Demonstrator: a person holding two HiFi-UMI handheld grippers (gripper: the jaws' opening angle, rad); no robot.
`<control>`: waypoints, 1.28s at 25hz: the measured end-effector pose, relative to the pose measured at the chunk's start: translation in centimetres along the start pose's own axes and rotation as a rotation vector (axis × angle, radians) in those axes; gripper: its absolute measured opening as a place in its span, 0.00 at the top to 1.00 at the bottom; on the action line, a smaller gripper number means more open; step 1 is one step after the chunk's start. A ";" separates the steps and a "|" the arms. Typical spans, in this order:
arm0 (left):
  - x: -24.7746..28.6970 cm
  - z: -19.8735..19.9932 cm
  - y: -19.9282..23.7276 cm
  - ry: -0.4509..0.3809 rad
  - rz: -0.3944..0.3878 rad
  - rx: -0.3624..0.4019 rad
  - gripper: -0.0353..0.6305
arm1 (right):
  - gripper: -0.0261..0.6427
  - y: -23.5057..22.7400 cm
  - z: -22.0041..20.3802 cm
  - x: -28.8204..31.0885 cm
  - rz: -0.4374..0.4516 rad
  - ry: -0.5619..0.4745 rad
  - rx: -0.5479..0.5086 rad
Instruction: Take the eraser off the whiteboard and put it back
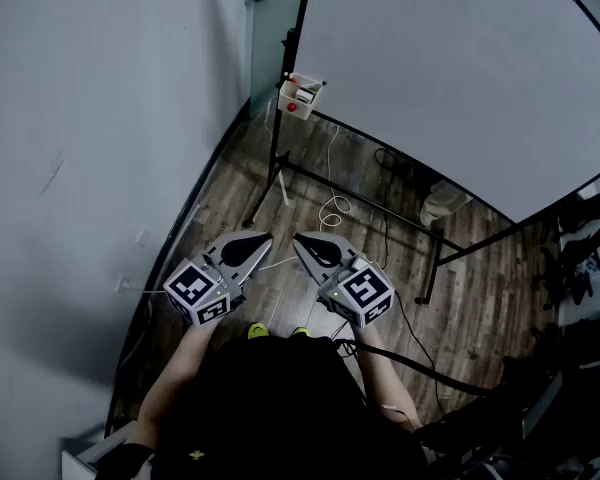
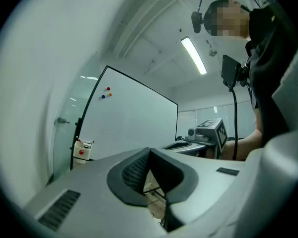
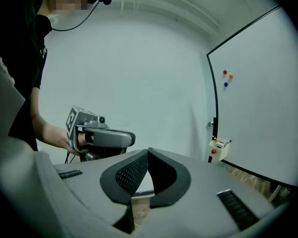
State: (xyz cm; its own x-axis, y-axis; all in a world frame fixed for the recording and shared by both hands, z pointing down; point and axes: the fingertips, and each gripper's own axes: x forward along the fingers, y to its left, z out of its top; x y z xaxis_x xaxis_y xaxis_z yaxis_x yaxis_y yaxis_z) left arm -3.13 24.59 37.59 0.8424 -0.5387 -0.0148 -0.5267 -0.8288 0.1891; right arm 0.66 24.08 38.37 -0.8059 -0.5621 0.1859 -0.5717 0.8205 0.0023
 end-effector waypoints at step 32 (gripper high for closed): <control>-0.2 -0.4 1.3 0.005 -0.013 -0.048 0.91 | 0.97 -1.0 -1.4 1.7 -0.049 0.046 0.027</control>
State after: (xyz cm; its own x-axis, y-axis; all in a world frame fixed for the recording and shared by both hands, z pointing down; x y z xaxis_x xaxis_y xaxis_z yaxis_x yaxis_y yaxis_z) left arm -3.97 23.66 38.26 0.8499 -0.5268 -0.0130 -0.5093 -0.8275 0.2361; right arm 0.07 22.44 40.09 -0.7692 -0.5957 0.2312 -0.6148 0.7886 -0.0135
